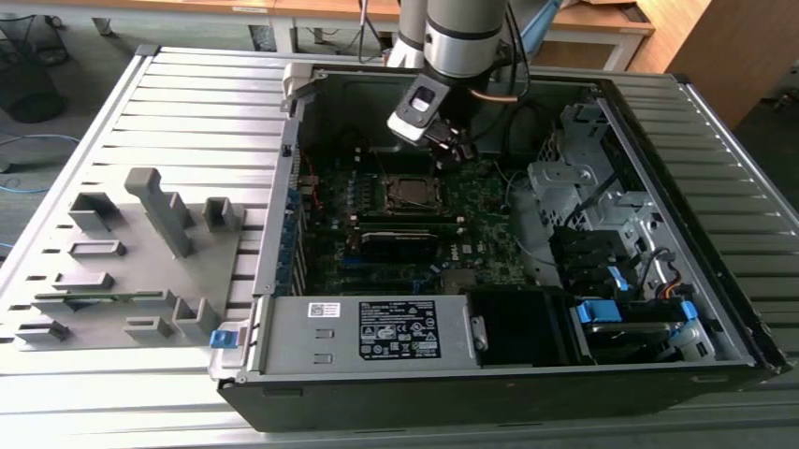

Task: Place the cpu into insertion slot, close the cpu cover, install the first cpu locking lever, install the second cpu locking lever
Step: 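Close the cpu cover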

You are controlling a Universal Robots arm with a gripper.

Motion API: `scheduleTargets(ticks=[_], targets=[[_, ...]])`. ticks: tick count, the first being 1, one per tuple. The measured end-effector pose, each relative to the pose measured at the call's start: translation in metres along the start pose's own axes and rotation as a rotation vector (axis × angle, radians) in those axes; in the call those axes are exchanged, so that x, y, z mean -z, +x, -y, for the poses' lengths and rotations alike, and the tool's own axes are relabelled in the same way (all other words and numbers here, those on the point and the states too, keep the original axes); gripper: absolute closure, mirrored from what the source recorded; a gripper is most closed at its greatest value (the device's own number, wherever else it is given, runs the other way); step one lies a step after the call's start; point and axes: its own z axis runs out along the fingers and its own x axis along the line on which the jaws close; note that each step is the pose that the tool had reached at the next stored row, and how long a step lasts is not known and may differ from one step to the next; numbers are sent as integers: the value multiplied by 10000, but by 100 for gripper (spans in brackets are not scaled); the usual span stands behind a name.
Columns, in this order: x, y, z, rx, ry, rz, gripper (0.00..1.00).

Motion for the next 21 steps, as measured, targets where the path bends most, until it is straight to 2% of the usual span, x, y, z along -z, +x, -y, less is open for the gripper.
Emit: scheduleTargets(ticks=[10,21], targets=[[-8,0,1,1777,19,-69,89],[-8,0,1,1879,23,-66,89]])
